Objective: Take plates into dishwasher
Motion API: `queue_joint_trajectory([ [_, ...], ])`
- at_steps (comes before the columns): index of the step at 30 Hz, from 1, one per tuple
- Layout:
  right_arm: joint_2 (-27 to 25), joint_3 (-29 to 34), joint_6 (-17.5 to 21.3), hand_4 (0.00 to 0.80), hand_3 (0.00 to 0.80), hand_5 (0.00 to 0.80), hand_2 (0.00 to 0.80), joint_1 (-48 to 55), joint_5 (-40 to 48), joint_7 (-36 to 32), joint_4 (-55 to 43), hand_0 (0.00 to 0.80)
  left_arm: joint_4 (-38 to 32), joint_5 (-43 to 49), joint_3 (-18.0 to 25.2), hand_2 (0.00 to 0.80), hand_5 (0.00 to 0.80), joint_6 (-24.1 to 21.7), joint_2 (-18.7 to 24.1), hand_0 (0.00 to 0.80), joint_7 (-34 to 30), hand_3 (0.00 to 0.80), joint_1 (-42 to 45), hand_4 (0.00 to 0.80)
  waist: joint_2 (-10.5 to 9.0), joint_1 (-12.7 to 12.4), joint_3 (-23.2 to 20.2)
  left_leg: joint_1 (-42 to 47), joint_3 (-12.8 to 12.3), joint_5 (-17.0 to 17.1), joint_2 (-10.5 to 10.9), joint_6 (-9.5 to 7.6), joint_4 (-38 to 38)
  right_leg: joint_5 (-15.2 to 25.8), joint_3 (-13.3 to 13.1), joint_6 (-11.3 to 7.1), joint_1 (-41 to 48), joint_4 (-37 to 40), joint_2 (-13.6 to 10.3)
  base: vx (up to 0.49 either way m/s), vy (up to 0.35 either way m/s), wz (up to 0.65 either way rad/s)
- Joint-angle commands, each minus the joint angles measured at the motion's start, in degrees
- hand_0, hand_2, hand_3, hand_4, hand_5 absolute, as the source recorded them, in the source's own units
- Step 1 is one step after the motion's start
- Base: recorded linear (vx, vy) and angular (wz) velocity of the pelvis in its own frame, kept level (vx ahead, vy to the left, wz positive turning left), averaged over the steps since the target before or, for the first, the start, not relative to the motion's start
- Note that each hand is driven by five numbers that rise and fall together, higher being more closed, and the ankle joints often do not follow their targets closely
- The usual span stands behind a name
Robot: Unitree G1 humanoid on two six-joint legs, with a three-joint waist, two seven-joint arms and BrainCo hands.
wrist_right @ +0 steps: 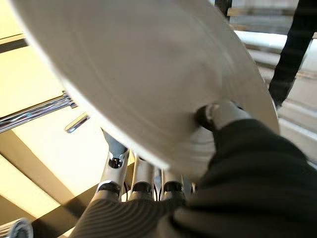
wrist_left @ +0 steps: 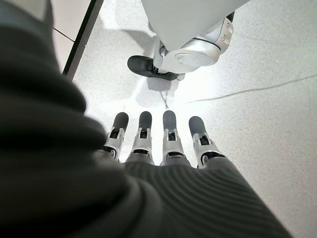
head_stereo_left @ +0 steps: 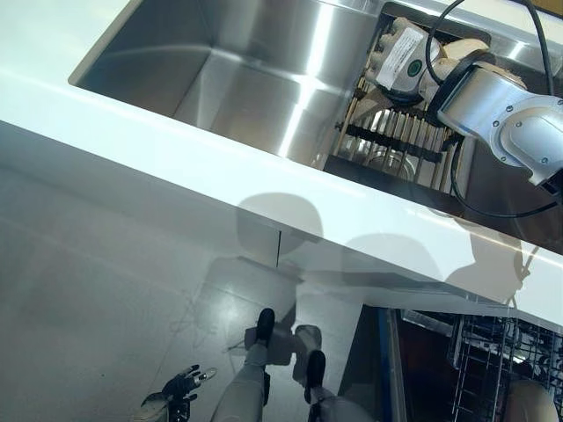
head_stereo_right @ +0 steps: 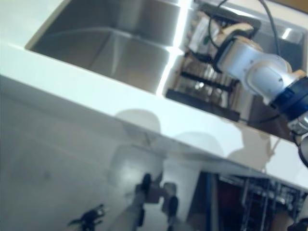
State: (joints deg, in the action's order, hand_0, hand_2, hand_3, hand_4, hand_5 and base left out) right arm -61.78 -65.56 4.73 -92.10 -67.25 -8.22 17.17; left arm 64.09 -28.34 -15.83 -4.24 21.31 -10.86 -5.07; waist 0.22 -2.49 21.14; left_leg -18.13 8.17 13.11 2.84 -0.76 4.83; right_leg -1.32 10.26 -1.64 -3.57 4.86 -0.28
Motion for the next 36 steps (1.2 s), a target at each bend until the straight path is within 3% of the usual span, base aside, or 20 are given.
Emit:
queue_joint_trajectory([
  [1, -2.59, -3.09, -3.09, 0.8, 0.8, 0.8, 0.8, -5.61, -1.29, 0.71, 0.4, 0.8, 0.73, -1.26, 1.27, 0.0, 0.0, -0.17, 1.02, 0.0, -0.48, 0.0, 2.32, 0.0, -2.37, -1.09, -1.33, 5.87, -5.4, -8.38, -0.68, 0.77, 0.17, 4.04, 0.09, -2.24, -6.07, -0.81, -1.83, 0.0, 0.0, 0.0],
  [14, -4.58, -3.37, -6.61, 0.8, 0.8, 0.8, 0.8, -6.76, 5.24, 8.69, 6.5, 0.8, 0.4, 1.13, 1.74, 0.0, 0.0, -0.32, 1.02, 0.0, -0.66, 0.0, 2.7, 0.0, -3.69, -0.85, -4.99, 8.45, -5.82, -10.15, -0.52, 0.31, 0.17, 3.97, -0.01, -2.6, -3.71, 0.14, -2.05, -0.01, 0.008, 0.0],
  [30, -7.07, 0.53, -7.95, 0.8, 0.8, 0.8, 0.8, -5.01, 18.21, 12.72, 11.09, 0.8, 2.74, 6.56, 3.38, 0.0, 0.0, 4.35, -0.65, 0.0, 1.28, 0.0, 3.04, 0.0, -5.58, 1.21, -14.55, 16.39, -8.93, -14.31, -0.82, -0.28, 0.17, 2.45, -4.15, -3.39, 2.59, 0.14, -1.64, 0.027, 0.009, -0.15],
  [36, -9.41, 2.48, -10.16, 0.8, 0.8, 0.8, 0.8, -3.76, 29.54, 12.88, 11.58, 0.8, 4.25, 8.69, 3.71, 0.0, 0.0, 5.72, -1.58, 0.0, 1.47, 0.0, 3.37, 0.0, -6.15, 2.8, -18.54, 19.68, -10.71, -15.82, -1.09, -0.49, 0.17, 2.13, -6.55, -3.68, 5.24, 0.14, -1.47, 0.056, 0.018, -0.22],
])
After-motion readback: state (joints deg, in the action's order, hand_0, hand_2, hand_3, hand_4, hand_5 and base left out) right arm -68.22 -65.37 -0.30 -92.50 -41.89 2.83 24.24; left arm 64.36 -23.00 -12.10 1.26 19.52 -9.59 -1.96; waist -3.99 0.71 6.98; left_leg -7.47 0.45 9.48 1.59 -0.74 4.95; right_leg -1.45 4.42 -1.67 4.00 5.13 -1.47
